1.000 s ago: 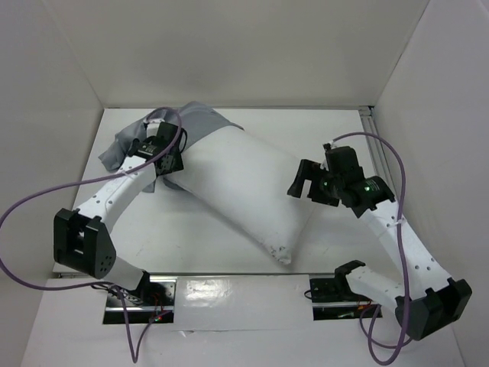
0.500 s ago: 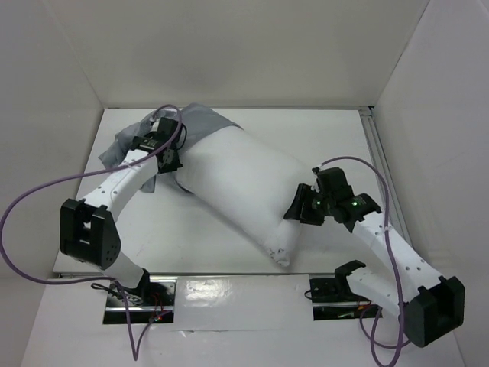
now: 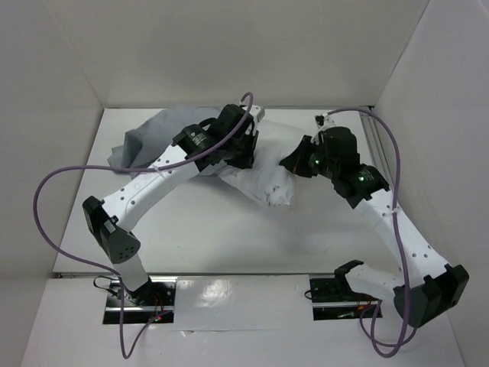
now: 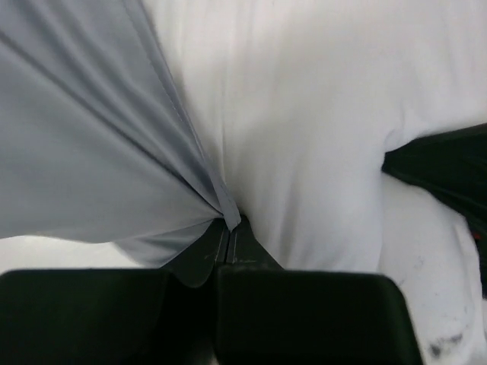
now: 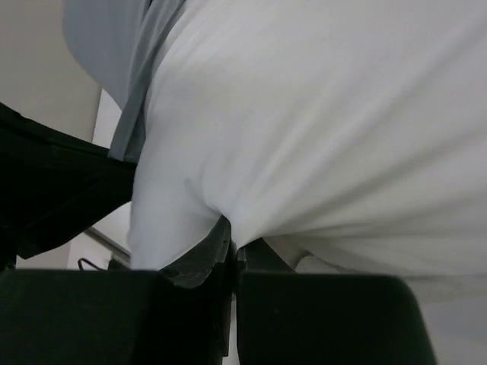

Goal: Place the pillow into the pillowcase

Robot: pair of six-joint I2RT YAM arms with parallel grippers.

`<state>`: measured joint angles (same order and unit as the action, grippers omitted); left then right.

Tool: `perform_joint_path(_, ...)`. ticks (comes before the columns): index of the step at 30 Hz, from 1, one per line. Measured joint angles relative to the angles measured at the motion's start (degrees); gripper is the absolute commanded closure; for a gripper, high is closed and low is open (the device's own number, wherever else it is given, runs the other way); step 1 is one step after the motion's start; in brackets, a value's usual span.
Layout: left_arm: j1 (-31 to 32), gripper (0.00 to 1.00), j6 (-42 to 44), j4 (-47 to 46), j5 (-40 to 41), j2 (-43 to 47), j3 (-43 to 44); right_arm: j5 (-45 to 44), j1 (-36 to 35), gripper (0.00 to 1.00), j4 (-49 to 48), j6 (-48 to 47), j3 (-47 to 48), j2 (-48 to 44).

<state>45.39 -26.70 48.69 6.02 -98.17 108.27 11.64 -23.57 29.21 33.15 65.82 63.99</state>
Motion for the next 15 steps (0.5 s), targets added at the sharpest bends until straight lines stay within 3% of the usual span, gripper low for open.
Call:
perform_joint_path(5,0.3,1.00,-0.3,6.0,-2.0,-0.5,-1.4,-3.2,-2.9,1.00,-5.7,0.6,-10.9,-5.0)
perform_joint_path(6,0.4,0.86,-0.4,7.5,-2.2,-0.6,-2.1,-3.7,-3.5,1.00,-5.9,1.0,-14.3,-5.7)
perform_joint_path(7,0.5,0.86,-0.3,8.5,-2.3,-0.7,-2.8,-4.0,-3.9,1.00,-5.9,1.3,-17.4,-6.1)
perform_joint_path(8,0.6,0.58,-0.4,9.7,-2.3,-0.8,-3.3,-4.0,-4.4,1.00,-5.6,1.7,-20.5,-6.6)
perform_joint_path(10,1.0,0.28,-0.5,11.0,-3.1,-0.7,-3.3,-4.0,-5.4,1.00,-3.6,2.5,-26.3,-8.0)
perform_joint_path(11,1.4,0.10,-0.6,11.0,-3.6,-0.4,-2.9,-3.9,-6.2,0.85,-2.3,2.6,-28.1,-9.4)
perform_joint_path(13,2.1,0.04,-1.0,11.5,-3.8,-0.1,-1.1,-3.9,-7.3,0.44,-0.3,3.1,-28.9,-12.6)
perform_joint_path(15,2.4,0.04,-0.8,11.3,-2.8,0.4,1.4,-5.0,-7.7,0.16,1.2,2.6,-28.5,-15.7)
